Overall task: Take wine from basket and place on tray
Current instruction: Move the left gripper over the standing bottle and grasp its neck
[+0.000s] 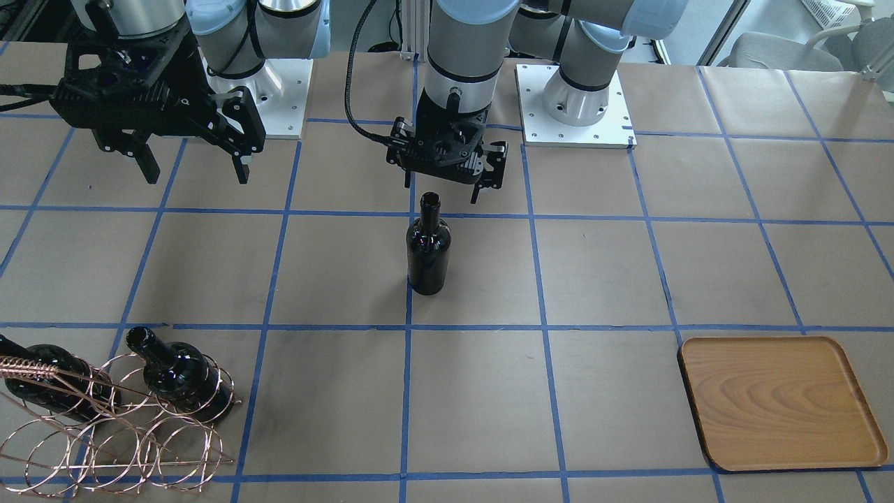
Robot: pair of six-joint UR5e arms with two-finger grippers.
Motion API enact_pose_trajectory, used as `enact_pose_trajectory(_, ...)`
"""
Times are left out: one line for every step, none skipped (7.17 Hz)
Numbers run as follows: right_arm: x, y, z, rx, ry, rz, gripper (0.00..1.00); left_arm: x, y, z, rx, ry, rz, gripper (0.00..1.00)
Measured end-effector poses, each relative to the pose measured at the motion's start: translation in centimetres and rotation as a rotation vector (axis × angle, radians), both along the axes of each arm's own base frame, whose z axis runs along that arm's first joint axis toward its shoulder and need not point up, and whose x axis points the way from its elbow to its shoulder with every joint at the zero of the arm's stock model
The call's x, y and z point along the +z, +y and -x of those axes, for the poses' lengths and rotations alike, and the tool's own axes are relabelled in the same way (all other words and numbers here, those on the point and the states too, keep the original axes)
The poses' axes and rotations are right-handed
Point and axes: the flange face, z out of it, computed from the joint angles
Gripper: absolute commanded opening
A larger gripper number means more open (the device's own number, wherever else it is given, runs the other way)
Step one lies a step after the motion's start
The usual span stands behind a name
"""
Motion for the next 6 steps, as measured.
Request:
enact_pose_trajectory(-0.1,-0.1,0.0,0.001,0.001,-0.001,1.0,-1.0,-0.4,0.4,-0.004,-0.004,-0.014,0.98)
enact_pose_trajectory(-0.3,-0.3,0.0,0.003,0.002,-0.004,1.0,-1.9,-0.7,0.8,-0.008,-0.007,-0.021,0.89)
enact_pose_trajectory(-0.4,-0.4,0.0,0.003,0.001,-0.005,1.0,-2.6,-1.1,1.0,-0.01,-0.008,-0.025,0.79)
enact_pose_trajectory(-0.4,-0.4,0.0,0.004,0.0,-0.006,1.0,-3.2,-1.3,1.2,-0.013,-0.009,-0.029,0.74)
enact_pose_trajectory(-0.3,-0.3,0.0,0.003,0.001,-0.006,1.0,-3.5,-1.4,1.3,-0.018,-0.011,-0.034,0.68)
enact_pose_trajectory(-0.3,-0.2,0.0,0.003,0.001,-0.008,1.0,-3.7,-1.4,1.4,-0.02,-0.012,-0.037,0.66)
